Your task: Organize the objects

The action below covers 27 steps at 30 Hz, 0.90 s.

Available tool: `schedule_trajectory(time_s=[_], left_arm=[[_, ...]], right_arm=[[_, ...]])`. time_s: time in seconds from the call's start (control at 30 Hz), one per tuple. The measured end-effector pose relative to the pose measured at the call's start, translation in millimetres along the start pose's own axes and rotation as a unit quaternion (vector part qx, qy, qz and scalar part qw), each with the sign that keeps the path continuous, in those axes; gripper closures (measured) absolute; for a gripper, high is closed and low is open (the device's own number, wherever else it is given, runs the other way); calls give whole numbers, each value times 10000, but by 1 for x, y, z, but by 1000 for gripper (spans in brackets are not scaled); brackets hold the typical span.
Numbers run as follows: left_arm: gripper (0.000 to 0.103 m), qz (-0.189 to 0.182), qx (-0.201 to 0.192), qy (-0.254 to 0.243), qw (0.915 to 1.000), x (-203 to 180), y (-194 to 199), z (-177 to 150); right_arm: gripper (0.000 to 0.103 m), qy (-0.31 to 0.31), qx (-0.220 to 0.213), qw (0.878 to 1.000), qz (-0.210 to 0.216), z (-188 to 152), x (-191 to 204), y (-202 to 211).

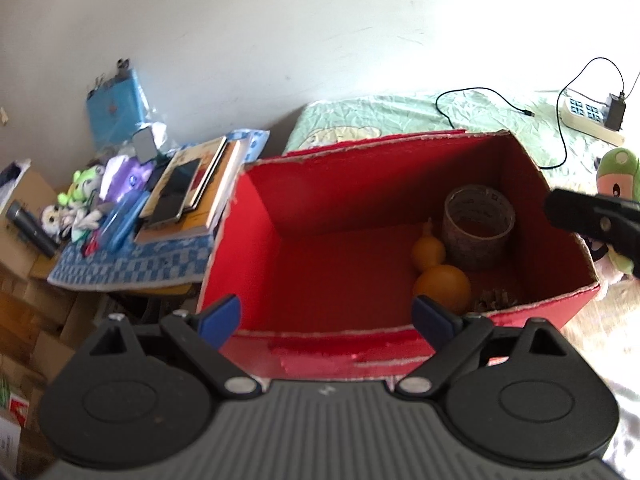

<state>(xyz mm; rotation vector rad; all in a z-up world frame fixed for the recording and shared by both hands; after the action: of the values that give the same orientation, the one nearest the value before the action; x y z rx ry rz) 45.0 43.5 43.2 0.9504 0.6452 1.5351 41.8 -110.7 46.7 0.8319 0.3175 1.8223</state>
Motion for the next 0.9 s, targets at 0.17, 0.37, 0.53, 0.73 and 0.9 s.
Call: schedule_trajectory(time_s=[0.17, 0.37, 0.53, 0.73, 0.9], left_arm=[[10, 114, 173, 166, 9996, -1, 2, -14], [8, 193, 297, 278, 9990, -5, 4, -29], [8, 221, 419, 346, 9983, -8, 3, -37], [8, 159, 606, 296, 9976, -15, -4, -41], [8, 135, 704, 141, 9973, -23, -12, -42]], right_arm=[[47, 156, 197, 9990, 375, -9, 0, 7], [47, 228, 642, 9953, 682, -22, -1, 2], [48, 141, 937, 9922, 815, -31, -5, -3], [52, -26, 1234, 9889, 823, -40, -11, -9], [52, -216, 1503, 9854, 766, -49, -17, -16]])
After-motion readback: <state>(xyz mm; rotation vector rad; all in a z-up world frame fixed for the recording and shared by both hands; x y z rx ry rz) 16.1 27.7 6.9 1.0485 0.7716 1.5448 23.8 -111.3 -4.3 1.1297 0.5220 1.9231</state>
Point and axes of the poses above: each gripper's, at about its wrist camera, not at the fingertips, and y roughly against the way its jaws point, x to its left, z to its top, the point moved 1 cm from there along -y, roughly the way its jaws point, and after that the axes turned 9 degrees about x, right-handed, at the moved point
